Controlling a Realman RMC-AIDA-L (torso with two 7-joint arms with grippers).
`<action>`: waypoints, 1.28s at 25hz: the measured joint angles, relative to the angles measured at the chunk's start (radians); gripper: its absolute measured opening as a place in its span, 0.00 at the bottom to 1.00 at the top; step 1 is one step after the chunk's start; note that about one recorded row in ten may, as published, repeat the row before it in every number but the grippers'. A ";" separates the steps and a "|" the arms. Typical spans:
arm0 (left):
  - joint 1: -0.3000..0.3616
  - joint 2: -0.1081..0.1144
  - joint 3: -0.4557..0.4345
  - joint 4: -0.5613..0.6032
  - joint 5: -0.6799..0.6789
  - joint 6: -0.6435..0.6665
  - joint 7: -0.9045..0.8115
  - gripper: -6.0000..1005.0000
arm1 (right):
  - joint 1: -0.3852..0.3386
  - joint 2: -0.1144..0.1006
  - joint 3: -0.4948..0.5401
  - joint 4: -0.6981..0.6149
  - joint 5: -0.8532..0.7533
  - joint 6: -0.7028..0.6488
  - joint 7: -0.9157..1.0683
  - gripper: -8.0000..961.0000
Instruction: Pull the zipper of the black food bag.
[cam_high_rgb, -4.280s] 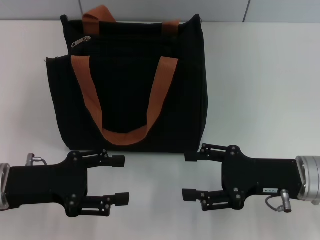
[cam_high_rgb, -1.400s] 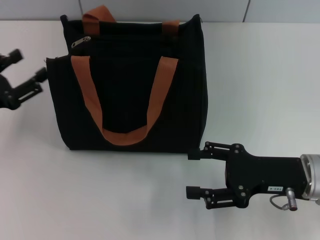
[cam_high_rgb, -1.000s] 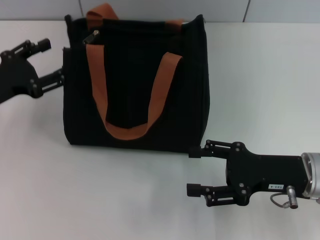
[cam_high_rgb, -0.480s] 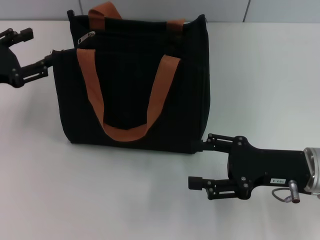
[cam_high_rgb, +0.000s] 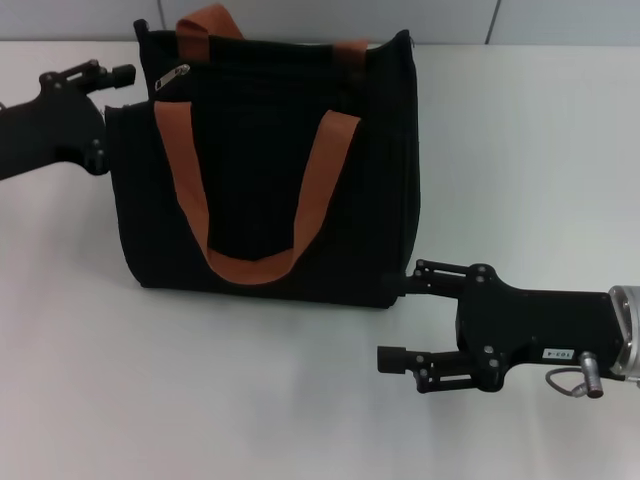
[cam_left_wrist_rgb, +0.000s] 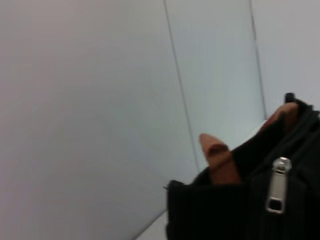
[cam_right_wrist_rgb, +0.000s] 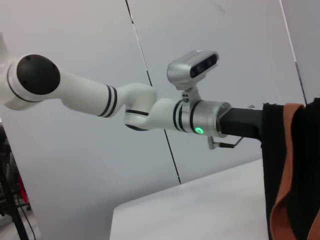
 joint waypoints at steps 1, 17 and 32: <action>-0.001 -0.001 -0.002 0.003 0.000 -0.007 0.001 0.72 | 0.000 0.000 0.002 0.000 0.000 -0.003 0.000 0.85; 0.027 -0.024 -0.016 0.027 -0.024 0.042 0.087 0.71 | -0.003 0.000 0.035 -0.002 0.000 -0.016 0.001 0.85; 0.028 -0.044 -0.031 0.032 -0.030 0.052 0.115 0.13 | 0.032 0.000 0.058 -0.013 0.042 -0.181 0.140 0.85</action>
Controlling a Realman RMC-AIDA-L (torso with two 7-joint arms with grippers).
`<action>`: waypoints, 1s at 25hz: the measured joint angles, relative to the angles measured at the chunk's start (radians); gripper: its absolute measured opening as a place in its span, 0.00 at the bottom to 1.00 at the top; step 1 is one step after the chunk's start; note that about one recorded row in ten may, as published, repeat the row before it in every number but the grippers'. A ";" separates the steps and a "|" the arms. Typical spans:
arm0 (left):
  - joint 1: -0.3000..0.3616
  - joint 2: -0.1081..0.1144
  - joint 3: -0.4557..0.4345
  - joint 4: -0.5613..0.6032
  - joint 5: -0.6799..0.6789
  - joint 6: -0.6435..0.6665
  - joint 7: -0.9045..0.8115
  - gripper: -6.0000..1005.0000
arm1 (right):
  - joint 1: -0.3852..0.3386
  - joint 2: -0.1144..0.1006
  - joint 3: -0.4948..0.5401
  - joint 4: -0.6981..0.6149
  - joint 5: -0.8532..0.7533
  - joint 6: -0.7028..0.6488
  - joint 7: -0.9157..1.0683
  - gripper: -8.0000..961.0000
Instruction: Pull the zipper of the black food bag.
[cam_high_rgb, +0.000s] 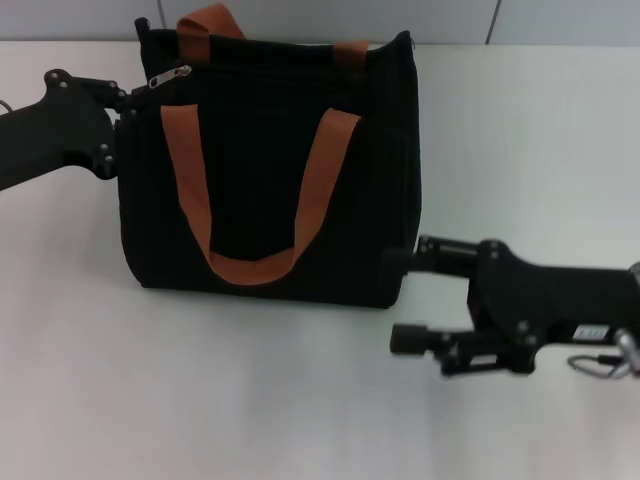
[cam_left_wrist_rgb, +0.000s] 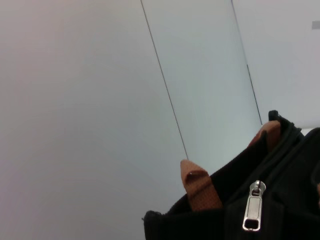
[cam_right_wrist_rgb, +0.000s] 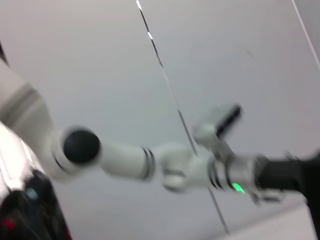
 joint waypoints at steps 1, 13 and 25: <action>0.003 0.000 0.000 0.000 -0.008 0.009 0.003 0.09 | 0.008 0.000 0.003 -0.004 0.025 -0.018 0.038 0.85; 0.052 -0.023 0.000 0.001 -0.119 0.073 0.107 0.03 | 0.180 -0.002 0.009 -0.080 0.195 0.071 0.647 0.85; 0.051 -0.043 0.000 -0.002 -0.148 0.073 0.182 0.03 | 0.343 -0.001 -0.064 -0.082 0.181 0.383 1.004 0.85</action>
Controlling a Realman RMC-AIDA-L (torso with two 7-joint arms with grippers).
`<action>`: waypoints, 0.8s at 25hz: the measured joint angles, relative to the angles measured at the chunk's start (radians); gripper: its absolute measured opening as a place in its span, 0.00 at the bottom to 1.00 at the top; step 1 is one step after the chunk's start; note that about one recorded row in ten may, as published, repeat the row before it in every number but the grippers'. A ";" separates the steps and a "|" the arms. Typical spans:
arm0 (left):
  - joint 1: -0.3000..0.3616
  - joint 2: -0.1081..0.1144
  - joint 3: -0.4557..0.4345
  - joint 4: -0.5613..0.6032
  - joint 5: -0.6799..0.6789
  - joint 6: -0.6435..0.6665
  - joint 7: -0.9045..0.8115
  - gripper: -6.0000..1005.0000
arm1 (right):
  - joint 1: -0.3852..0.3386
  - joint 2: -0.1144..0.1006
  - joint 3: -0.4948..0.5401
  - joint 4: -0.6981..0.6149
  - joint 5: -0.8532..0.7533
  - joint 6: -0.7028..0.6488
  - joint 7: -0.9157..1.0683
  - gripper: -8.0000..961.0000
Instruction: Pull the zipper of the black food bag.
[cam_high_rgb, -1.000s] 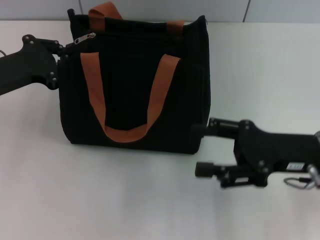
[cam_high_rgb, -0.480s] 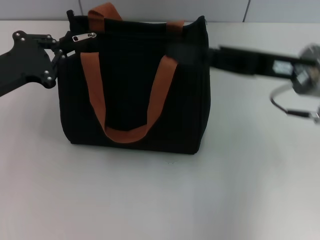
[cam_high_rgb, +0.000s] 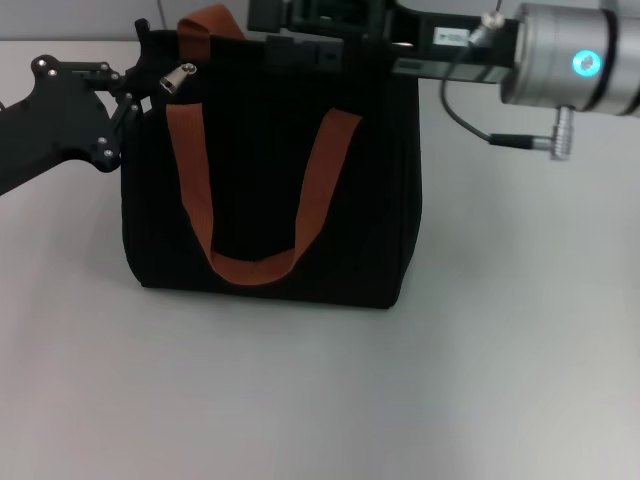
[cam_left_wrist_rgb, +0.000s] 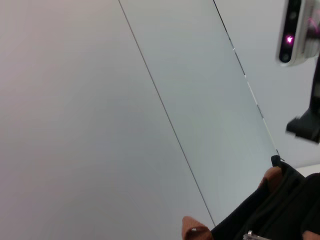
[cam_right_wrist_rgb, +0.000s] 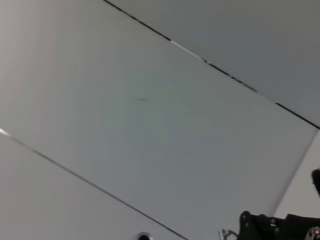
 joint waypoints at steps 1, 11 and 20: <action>0.000 -0.001 0.000 0.001 0.000 0.000 0.000 0.03 | 0.008 0.000 -0.012 -0.001 0.000 0.018 0.015 0.85; -0.003 -0.007 0.000 0.003 -0.017 0.019 0.004 0.03 | 0.074 0.001 -0.134 -0.008 -0.001 0.156 0.109 0.85; -0.003 -0.011 0.000 0.003 -0.017 0.027 0.005 0.03 | 0.126 0.002 -0.171 -0.013 -0.075 0.241 0.149 0.85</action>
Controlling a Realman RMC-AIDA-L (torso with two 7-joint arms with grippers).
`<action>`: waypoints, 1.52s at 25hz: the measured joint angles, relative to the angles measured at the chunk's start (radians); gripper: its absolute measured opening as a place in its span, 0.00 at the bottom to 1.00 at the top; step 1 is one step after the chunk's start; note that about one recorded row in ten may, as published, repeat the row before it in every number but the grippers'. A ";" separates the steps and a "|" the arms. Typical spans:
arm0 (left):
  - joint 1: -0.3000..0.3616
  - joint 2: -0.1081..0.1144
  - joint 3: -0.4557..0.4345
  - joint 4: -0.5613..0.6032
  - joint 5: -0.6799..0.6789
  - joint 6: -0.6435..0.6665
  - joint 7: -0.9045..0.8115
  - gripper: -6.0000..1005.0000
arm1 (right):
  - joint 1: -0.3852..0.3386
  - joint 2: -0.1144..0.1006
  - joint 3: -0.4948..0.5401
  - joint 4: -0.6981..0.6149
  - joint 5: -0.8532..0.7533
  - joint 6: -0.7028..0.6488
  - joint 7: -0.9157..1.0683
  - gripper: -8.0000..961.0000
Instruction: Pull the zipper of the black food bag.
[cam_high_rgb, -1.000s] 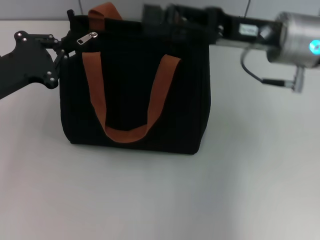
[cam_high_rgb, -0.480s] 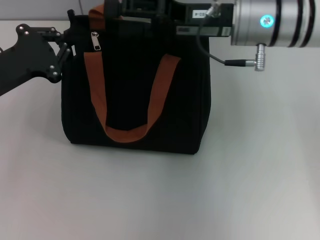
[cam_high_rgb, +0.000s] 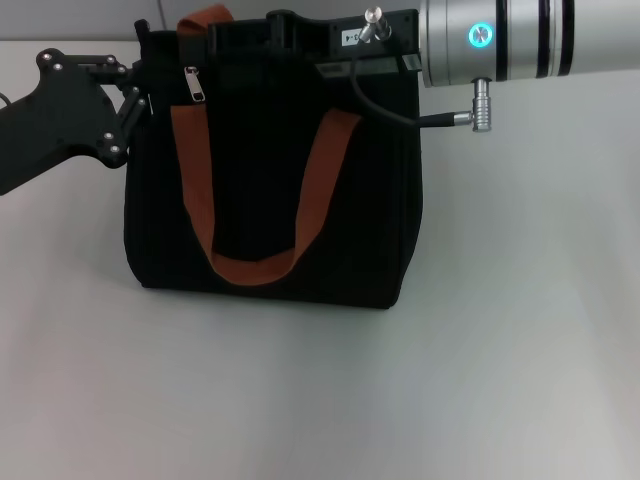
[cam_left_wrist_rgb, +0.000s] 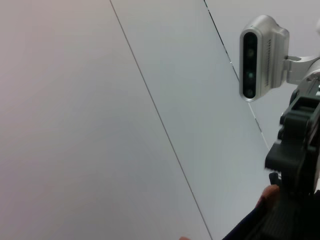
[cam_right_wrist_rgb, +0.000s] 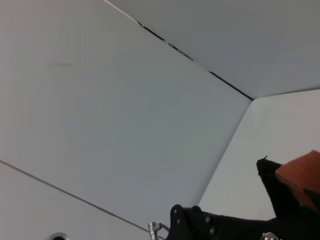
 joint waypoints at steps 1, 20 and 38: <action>0.002 0.000 0.000 0.000 0.000 0.004 0.000 0.03 | 0.002 0.001 0.000 -0.001 -0.002 0.005 0.000 0.85; -0.007 -0.004 0.002 0.000 -0.019 0.016 0.000 0.03 | 0.022 0.002 -0.051 -0.043 -0.053 0.070 0.002 0.33; -0.037 -0.012 0.002 -0.010 -0.044 0.036 -0.014 0.03 | 0.042 0.007 -0.104 -0.070 -0.076 0.110 -0.003 0.34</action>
